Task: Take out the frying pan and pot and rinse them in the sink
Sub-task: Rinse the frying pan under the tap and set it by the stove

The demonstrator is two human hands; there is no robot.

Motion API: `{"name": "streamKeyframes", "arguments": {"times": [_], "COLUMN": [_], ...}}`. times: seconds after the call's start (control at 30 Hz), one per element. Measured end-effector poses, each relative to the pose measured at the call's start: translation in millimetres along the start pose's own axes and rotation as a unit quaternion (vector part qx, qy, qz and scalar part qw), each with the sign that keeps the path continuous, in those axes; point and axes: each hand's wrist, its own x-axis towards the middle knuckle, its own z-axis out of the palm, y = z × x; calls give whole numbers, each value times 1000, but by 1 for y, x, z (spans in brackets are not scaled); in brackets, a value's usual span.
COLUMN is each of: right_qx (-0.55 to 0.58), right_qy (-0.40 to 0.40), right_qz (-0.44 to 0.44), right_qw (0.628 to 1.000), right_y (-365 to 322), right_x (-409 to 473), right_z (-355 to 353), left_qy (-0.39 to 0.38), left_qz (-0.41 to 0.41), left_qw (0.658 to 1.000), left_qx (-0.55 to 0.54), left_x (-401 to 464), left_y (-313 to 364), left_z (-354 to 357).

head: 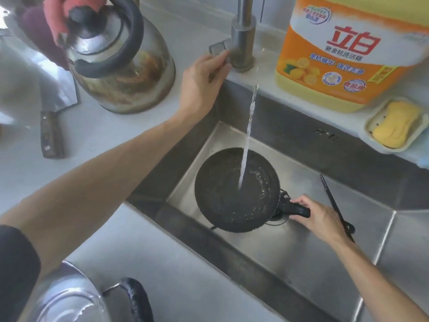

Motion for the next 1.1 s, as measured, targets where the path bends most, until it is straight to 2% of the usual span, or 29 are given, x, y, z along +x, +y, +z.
{"name": "streamKeyframes", "arguments": {"times": [0.1,0.17,0.2,0.23,0.27,0.33,0.37,0.4,0.47,0.53,0.63,0.73,0.8,0.93,1.03,1.1], "right_qx": [-32,-58,-66,-71,-73,-66,-56,-49,-45,-48,-51,-44,-46,-69,-74,-77], "right_qy": [-18,-38,-46,-49,-49,-41,-35,-30,-20,-11,10,38,54,101,182,236], "right_qz": [-10,-24,-28,-30,-31,-25,-19,-12,-6,-9,-2,8,6,-19,-48,-82], "right_qw": [999,997,996,996,996,997,998,998,999,999,999,998,997,992,979,965], "right_y": [-2,-4,-4,-3,-3,0,0,0,1,1,8,8,0,-19,-27,-30], "right_x": [1,2,2,2,3,3,4,5,5,2,-12,-29,-39,-58,-70,-77], "right_z": [-4,-5,-5,-5,-4,-2,-1,0,-2,-6,-16,-33,-48,-81,-101,-110], "left_qy": [-89,-160,-230,-322,-415,-541,-562,-566,-551,-523,-491,-493,-497,-454,-406,-344], "left_qz": [-14,-56,-82,-118,-159,-218,-226,-225,-209,-181,-164,-192,-177,-58,39,120], "left_qw": [996,984,965,927,875,779,759,755,767,798,841,847,849,883,904,918], "left_qx": [-17,49,100,150,191,232,239,243,253,240,159,53,34,103,129,156], "left_x": [-28,-62,-78,-92,-104,-123,-129,-134,-137,-135,-128,-126,-126,-124,-128,-135], "left_y": [-21,-45,-56,-66,-73,-86,-90,-95,-102,-107,-104,-93,-78,-49,-39,-39], "left_z": [-16,-18,-15,-9,-3,10,15,19,21,15,-4,-22,-28,-40,-52,-55]}}
